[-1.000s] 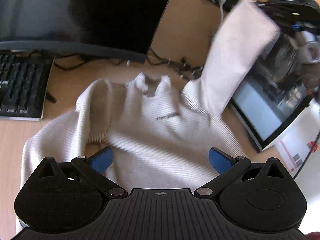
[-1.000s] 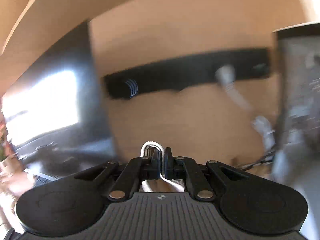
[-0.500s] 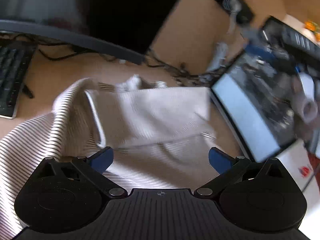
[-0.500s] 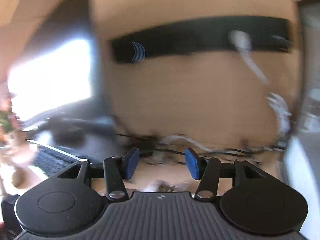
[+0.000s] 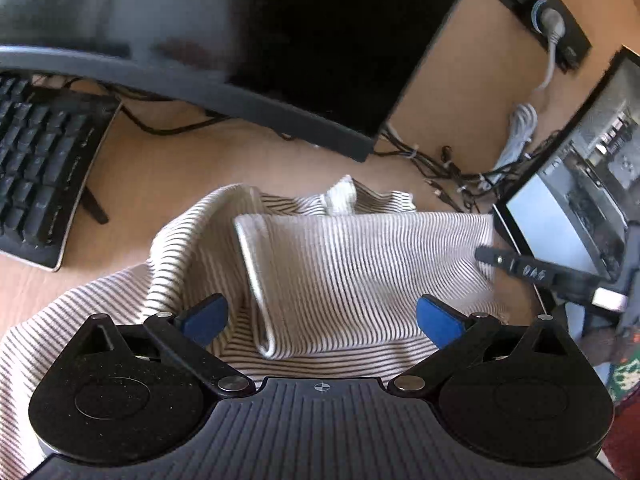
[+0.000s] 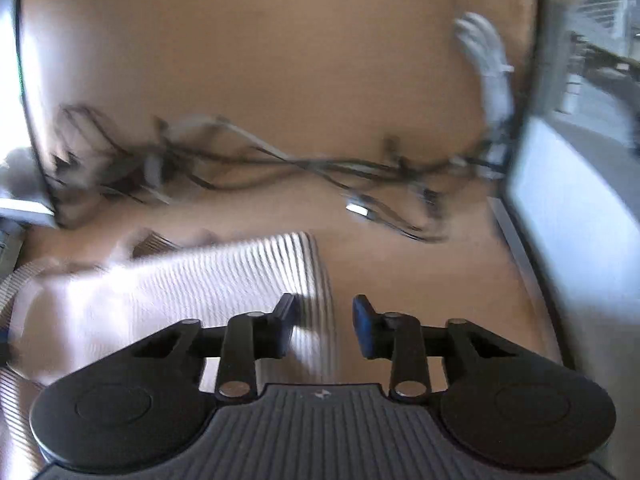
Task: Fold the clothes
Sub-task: 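Fold the held sleeve across the sweater front with the right tool and release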
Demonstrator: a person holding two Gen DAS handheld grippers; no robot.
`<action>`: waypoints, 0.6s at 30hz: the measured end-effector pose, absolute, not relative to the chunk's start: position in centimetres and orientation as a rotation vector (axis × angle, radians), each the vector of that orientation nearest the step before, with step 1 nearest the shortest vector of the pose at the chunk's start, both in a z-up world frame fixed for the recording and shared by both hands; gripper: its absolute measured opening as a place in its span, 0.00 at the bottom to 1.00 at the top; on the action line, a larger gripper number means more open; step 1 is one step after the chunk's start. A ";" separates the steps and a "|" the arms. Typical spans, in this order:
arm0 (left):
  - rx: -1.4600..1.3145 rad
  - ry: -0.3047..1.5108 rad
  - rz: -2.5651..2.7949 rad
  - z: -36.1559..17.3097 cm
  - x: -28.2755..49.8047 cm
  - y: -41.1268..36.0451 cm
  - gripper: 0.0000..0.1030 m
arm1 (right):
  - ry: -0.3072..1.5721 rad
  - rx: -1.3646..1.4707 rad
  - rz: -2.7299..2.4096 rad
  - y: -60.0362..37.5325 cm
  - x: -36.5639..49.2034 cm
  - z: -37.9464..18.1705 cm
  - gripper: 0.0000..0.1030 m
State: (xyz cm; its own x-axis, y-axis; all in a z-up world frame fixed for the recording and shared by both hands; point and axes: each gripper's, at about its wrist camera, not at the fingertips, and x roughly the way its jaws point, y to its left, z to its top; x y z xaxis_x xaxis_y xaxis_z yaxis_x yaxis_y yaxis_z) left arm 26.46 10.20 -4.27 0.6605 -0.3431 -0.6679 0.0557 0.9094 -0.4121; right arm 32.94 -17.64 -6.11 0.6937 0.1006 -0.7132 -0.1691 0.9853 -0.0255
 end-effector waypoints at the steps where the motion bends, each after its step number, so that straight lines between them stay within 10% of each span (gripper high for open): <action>1: -0.368 0.816 -0.244 -4.2 26.3 10.0 1.00 | 0.799 -0.113 0.119 -17.9 33.0 -6.6 0.29; 7: -0.350 0.815 -0.258 -4.5 27.7 8.0 1.00 | 0.818 0.002 0.038 -22.3 31.0 -6.9 0.31; 12: -0.312 0.846 -0.159 -5.2 28.4 8.1 0.97 | 0.719 -0.121 0.245 -20.0 27.9 -5.2 0.51; 18: -0.240 0.852 -0.094 -6.1 28.5 8.3 0.64 | 0.711 -0.352 0.385 -15.4 24.5 -7.4 0.52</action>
State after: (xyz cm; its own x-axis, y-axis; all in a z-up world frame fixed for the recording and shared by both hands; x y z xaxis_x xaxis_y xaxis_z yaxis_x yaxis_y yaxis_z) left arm 28.50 8.29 -6.07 0.6563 -0.1774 -0.7333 -0.0136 0.9690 -0.2466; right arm 24.49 -15.39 -7.37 0.6936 0.2199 -0.6860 -0.4542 0.8726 -0.1795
